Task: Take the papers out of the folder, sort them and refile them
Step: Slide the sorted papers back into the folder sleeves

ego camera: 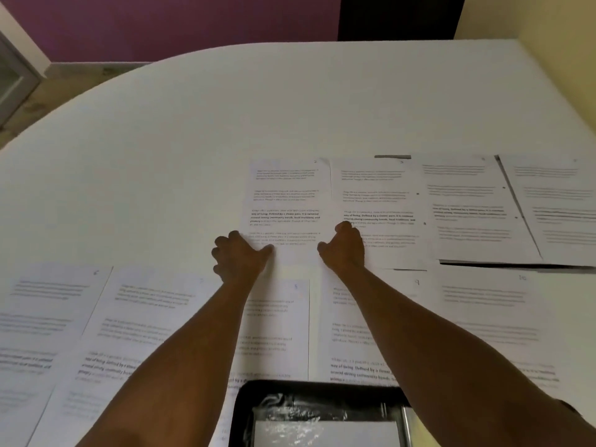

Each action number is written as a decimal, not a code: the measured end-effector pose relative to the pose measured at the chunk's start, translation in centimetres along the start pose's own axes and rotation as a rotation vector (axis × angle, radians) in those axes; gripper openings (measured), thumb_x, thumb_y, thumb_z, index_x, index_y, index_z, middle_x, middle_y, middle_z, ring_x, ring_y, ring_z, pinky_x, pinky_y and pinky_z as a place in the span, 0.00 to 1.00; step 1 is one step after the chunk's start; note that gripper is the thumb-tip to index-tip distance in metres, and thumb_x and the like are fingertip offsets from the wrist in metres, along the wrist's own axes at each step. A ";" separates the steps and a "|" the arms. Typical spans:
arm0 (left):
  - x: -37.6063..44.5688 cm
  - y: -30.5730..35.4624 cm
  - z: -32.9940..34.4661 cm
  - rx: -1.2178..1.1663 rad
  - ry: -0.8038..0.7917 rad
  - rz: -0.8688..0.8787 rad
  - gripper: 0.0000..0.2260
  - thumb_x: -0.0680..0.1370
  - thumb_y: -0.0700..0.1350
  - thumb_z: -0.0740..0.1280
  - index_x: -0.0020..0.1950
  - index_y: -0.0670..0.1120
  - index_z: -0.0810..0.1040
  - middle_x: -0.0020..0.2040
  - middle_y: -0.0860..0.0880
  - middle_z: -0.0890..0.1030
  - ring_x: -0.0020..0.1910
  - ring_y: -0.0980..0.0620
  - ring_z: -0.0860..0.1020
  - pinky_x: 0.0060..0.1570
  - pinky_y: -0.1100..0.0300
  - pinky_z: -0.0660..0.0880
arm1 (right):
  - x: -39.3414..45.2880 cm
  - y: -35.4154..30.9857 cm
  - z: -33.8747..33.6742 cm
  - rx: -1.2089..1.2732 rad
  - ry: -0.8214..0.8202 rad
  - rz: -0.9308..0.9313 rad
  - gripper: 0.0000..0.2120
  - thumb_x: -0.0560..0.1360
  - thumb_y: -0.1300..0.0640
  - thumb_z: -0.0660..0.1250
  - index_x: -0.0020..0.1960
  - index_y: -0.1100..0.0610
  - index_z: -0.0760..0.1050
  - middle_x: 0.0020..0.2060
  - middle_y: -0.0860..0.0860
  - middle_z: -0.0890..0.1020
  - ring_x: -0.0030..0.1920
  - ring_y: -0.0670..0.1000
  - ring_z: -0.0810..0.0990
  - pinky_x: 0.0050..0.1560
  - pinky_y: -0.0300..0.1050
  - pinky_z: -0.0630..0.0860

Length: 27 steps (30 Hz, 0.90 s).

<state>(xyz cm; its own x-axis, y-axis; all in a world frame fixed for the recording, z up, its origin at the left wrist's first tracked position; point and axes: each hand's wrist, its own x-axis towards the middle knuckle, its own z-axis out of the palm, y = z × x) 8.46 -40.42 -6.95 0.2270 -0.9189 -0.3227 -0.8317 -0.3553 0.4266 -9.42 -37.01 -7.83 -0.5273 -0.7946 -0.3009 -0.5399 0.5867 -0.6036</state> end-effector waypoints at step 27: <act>-10.4 -2.4 -6.1 -0.825 -0.165 -0.055 0.09 0.76 0.42 0.69 0.56 0.50 0.79 0.51 0.52 0.81 0.50 0.51 0.80 0.52 0.51 0.80 | -12.2 5.4 -11.5 0.732 -0.152 0.110 0.07 0.76 0.63 0.69 0.52 0.54 0.79 0.48 0.50 0.84 0.50 0.50 0.82 0.50 0.45 0.80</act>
<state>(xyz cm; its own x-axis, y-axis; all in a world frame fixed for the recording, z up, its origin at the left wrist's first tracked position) 11.18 -31.06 0.57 0.1262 -0.8825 -0.4530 -0.1706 -0.4691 0.8665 -13.46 -22.32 1.05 -0.4281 -0.7812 -0.4544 0.1123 0.4530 -0.8844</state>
